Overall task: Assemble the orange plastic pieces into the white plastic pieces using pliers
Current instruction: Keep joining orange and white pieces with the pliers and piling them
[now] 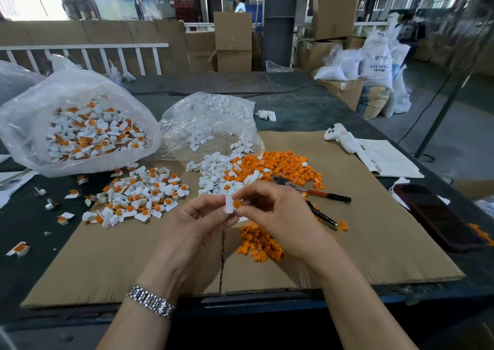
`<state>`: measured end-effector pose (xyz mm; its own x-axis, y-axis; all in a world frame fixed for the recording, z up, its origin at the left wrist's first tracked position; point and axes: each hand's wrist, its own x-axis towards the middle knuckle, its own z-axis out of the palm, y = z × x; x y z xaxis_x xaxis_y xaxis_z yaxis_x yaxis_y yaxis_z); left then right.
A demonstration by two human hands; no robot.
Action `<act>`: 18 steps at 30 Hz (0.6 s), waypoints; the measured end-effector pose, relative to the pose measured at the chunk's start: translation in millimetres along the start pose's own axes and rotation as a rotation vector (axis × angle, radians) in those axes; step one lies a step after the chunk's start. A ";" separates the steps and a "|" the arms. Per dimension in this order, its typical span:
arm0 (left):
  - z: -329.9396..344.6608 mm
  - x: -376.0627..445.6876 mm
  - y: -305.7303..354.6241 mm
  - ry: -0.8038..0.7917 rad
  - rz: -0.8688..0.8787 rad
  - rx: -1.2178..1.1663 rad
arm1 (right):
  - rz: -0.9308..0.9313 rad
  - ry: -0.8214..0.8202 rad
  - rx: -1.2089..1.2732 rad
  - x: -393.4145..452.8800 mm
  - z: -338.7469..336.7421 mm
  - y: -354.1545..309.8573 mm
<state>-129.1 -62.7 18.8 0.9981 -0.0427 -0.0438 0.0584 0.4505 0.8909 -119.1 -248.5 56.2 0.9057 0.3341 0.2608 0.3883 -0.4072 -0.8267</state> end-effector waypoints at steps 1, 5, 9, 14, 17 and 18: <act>0.1 0.2 -0.3 0.011 -0.006 -0.015 | -0.012 0.014 -0.010 -0.3 0.6 0.0; 1.3 -0.7 0.0 0.024 0.003 -0.006 | -0.022 0.041 -0.007 -1.4 1.0 1.3; 1.1 -1.8 4.2 0.005 -0.005 -0.006 | -0.029 0.055 -0.005 -1.5 1.7 1.5; 4.6 -0.6 8.3 0.042 0.017 0.100 | -0.078 0.075 -0.096 -0.8 4.4 0.6; 6.2 0.4 7.3 0.082 0.012 0.089 | -0.097 0.072 -0.145 -1.7 7.1 0.0; 6.3 0.5 6.9 0.090 0.010 0.097 | -0.102 0.071 -0.166 -2.2 7.9 0.0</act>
<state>-128.3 -65.2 27.8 0.9965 0.0431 -0.0710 0.0507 0.3623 0.9307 -122.5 -242.5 51.7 0.8675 0.3227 0.3785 0.4963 -0.5104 -0.7023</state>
